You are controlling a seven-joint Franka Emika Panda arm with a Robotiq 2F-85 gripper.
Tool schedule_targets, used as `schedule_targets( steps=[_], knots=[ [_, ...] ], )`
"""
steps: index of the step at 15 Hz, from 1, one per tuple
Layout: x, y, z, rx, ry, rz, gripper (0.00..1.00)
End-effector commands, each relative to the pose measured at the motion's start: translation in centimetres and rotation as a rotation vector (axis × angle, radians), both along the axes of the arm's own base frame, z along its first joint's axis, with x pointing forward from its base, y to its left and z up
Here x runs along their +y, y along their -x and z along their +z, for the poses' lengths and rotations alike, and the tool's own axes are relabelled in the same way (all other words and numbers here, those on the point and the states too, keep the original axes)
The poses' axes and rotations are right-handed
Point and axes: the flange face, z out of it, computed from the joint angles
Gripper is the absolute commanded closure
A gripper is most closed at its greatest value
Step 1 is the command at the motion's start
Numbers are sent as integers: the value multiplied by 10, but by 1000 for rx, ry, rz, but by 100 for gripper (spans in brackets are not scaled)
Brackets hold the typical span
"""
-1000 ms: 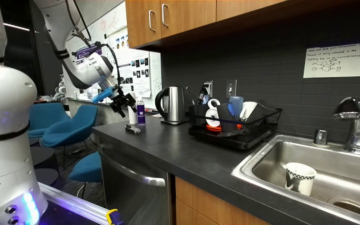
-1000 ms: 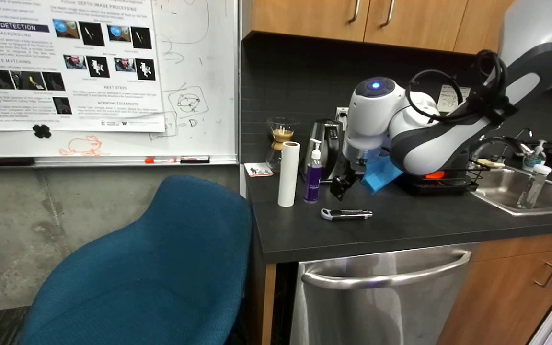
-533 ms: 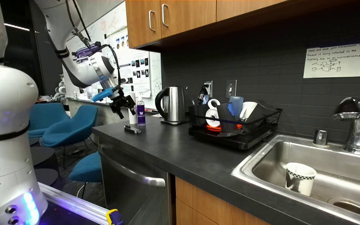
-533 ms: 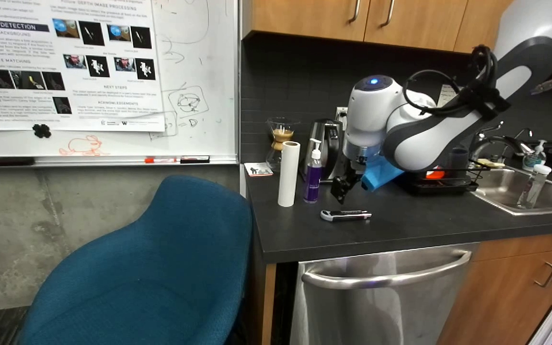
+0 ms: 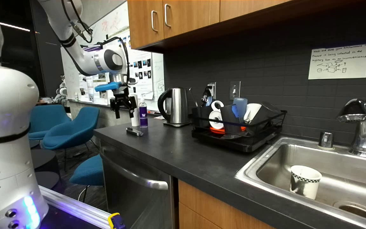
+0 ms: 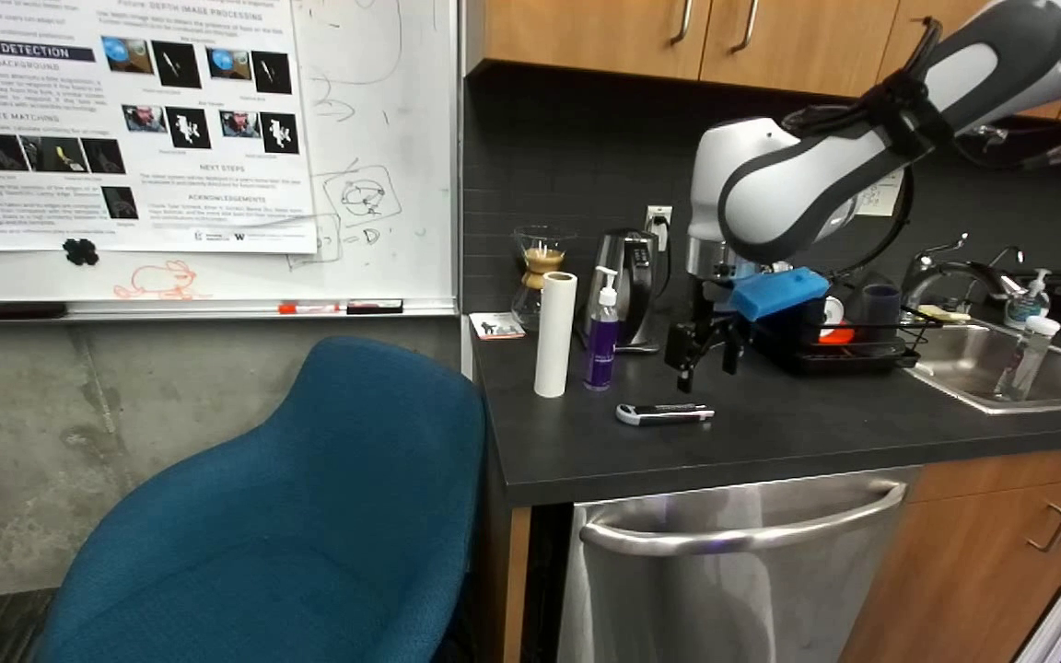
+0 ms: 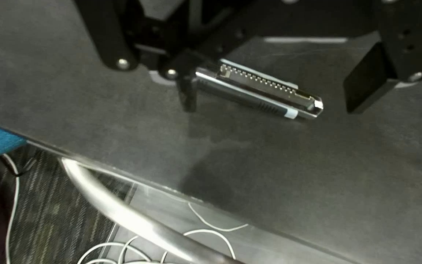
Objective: Remove the pocketknife from the dish rack
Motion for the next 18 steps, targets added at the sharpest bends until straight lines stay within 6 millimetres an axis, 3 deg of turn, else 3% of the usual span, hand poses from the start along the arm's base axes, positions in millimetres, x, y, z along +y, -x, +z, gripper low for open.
schedule_targets(
  steps=[1,12,18],
  knots=[
    [-20,11,32,87,-71,17,0],
    [-96,39,98,245,-156,-71,0],
    [-133,54,123,136,-210,-92,0]
  ],
)
